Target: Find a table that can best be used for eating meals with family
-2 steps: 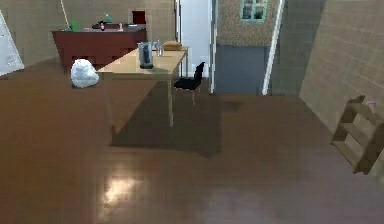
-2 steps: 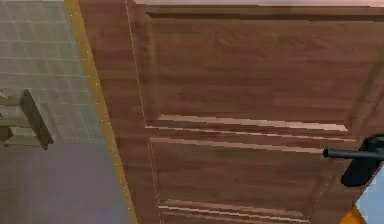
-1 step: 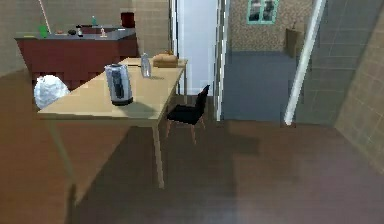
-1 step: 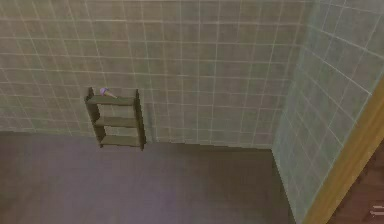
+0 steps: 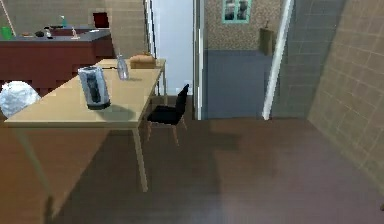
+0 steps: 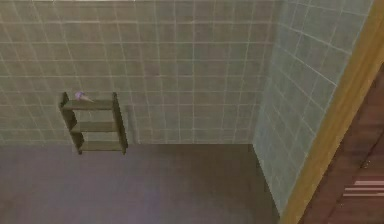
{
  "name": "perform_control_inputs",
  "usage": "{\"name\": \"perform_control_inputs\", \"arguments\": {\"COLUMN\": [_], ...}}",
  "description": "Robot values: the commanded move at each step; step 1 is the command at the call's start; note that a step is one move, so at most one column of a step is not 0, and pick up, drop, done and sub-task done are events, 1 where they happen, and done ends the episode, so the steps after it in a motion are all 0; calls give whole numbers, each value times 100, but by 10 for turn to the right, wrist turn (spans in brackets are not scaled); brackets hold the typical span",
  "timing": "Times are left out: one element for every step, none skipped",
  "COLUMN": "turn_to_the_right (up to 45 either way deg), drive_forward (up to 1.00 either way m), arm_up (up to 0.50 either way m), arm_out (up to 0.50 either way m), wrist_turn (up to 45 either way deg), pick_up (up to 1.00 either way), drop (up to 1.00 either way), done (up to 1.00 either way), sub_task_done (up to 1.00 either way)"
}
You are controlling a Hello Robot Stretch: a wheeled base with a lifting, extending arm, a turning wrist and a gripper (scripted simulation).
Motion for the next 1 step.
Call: {"name": "perform_control_inputs", "arguments": {"turn_to_the_right": [0], "drive_forward": [50], "arm_up": [0], "arm_out": [0], "wrist_turn": [0], "pick_up": [0], "drop": [0], "done": [0], "sub_task_done": [0]}}
